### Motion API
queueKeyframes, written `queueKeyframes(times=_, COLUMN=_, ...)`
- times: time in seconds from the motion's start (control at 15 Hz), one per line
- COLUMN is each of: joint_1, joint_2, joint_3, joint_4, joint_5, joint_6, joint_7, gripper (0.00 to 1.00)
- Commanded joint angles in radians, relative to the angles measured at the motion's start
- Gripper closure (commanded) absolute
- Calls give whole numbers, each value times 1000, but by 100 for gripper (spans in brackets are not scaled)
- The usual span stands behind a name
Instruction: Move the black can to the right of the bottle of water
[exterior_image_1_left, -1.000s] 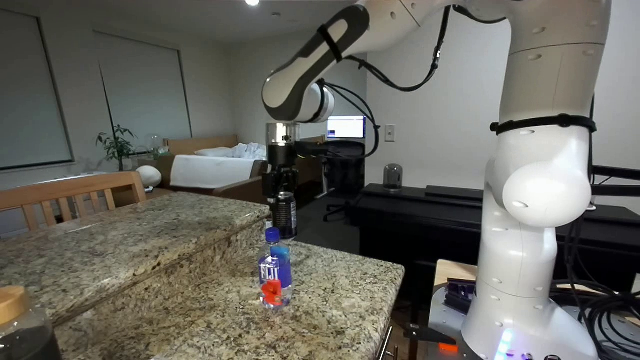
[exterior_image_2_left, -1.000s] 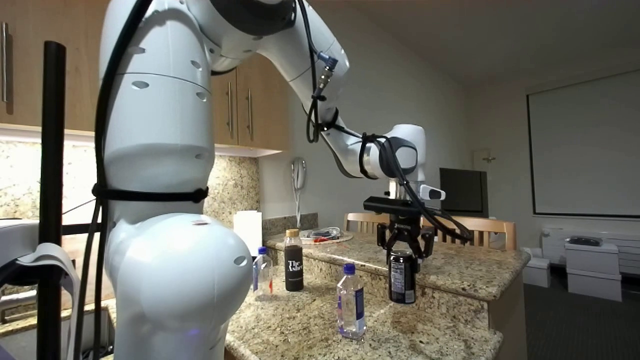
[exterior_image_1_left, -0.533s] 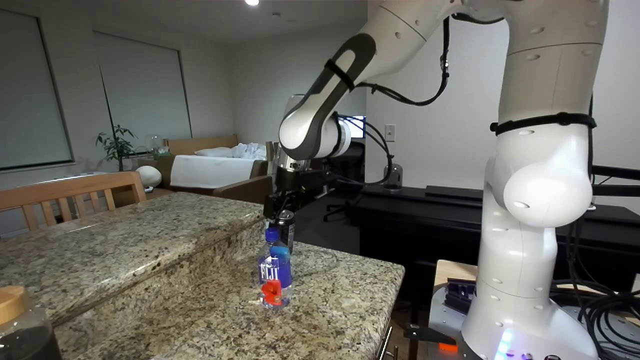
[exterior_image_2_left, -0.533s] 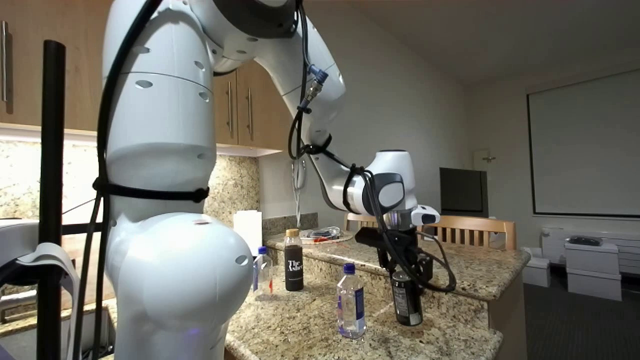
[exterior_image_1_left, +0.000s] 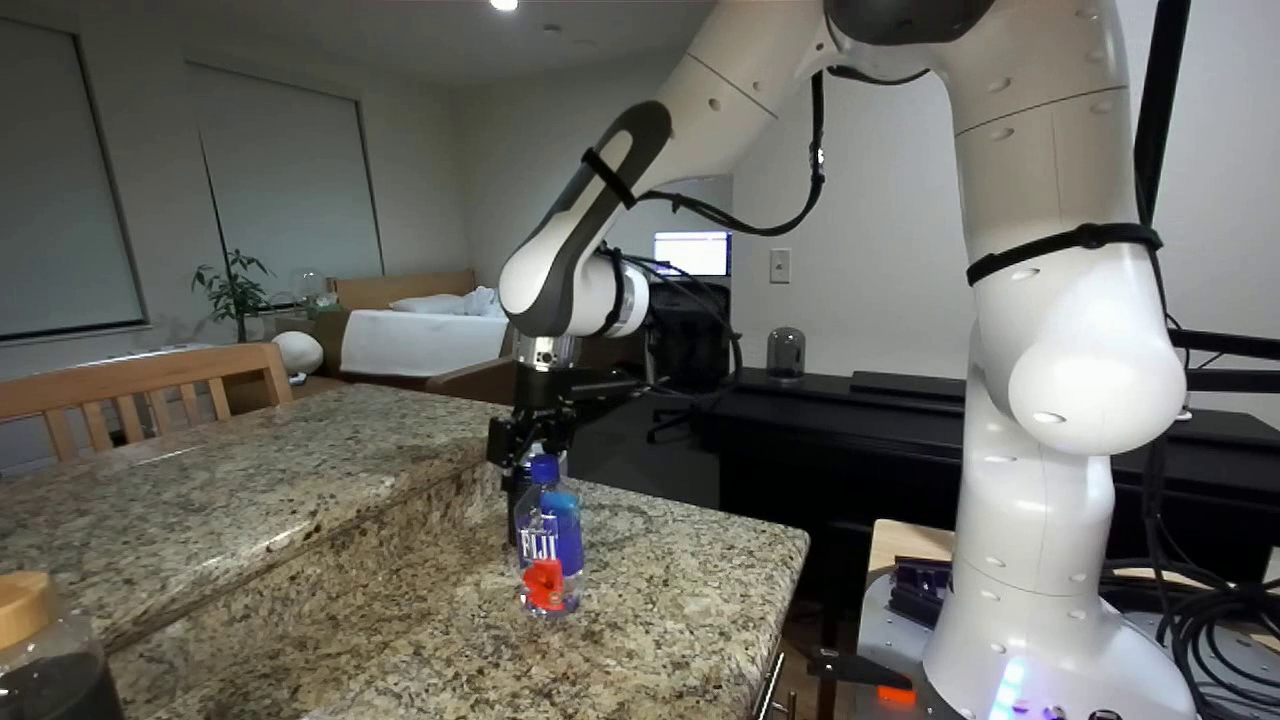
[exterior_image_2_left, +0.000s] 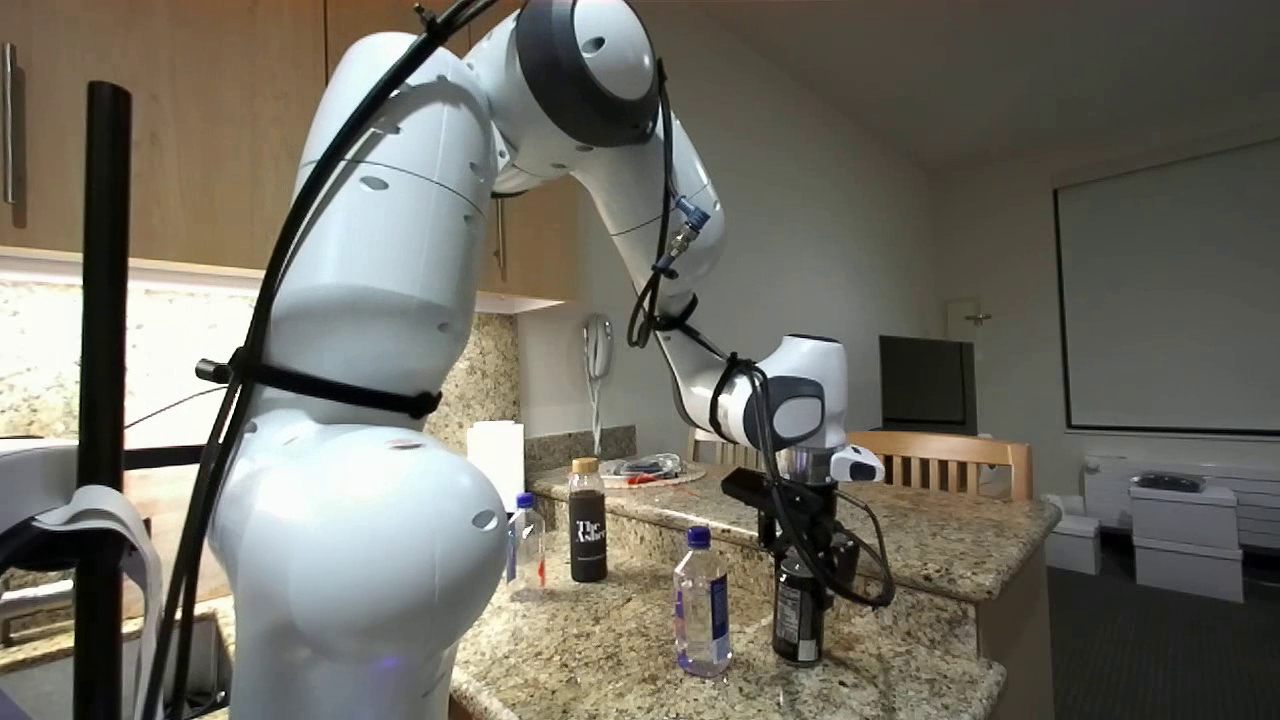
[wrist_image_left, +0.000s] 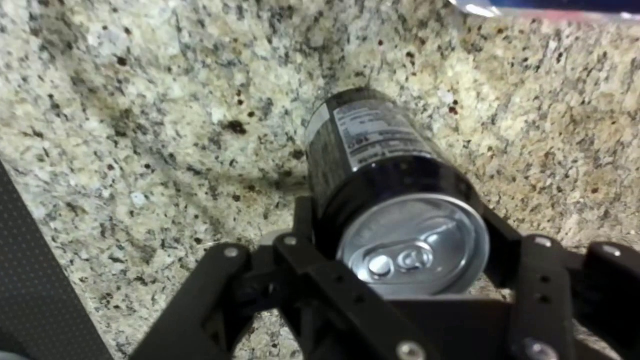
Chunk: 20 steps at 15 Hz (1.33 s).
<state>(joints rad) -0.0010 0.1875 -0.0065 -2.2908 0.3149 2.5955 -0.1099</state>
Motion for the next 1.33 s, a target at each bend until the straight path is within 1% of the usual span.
queueKeyframes(times=0.0, joint_1=-26, joint_2=-179, joint_3=-24, joint_4=-126, joint_5=-81, joint_6=-95, joint_7=44, gripper=52)
queueKeyframes(times=0.13, joint_1=-22, joint_2=-232, joint_3=-48, joint_4=-150, joint_5=-172, joint_6=-160, joint_7=90, gripper=52)
queueKeyframes(times=0.27, joint_1=-30, joint_2=-331, joint_3=-62, joint_4=-195, joint_5=-259, joint_6=-250, joint_7=115, gripper=52)
queueKeyframes(times=0.33, joint_1=-35, joint_2=-375, joint_3=-62, joint_4=-206, joint_5=-278, joint_6=-301, joint_7=113, gripper=52)
queueKeyframes(times=0.53, joint_1=-43, joint_2=-476, joint_3=-64, joint_4=-225, joint_5=-282, joint_6=-404, joint_7=87, gripper=52)
queueKeyframes(times=0.6, joint_1=-42, joint_2=-505, joint_3=-64, joint_4=-234, joint_5=-278, joint_6=-420, joint_7=80, gripper=52)
queueKeyframes(times=0.73, joint_1=-37, joint_2=-523, joint_3=-67, joint_4=-217, joint_5=-266, joint_6=-448, joint_7=60, gripper=52)
queueKeyframes(times=0.87, joint_1=-29, joint_2=-519, joint_3=-70, joint_4=-174, joint_5=-254, joint_6=-487, joint_7=38, gripper=52)
queueKeyframes(times=0.93, joint_1=-35, joint_2=-497, joint_3=-65, joint_4=-196, joint_5=-258, joint_6=-445, joint_7=70, gripper=27)
queueKeyframes(times=1.27, joint_1=-31, joint_2=-504, joint_3=-65, joint_4=-183, joint_5=-258, joint_6=-457, joint_7=65, gripper=27)
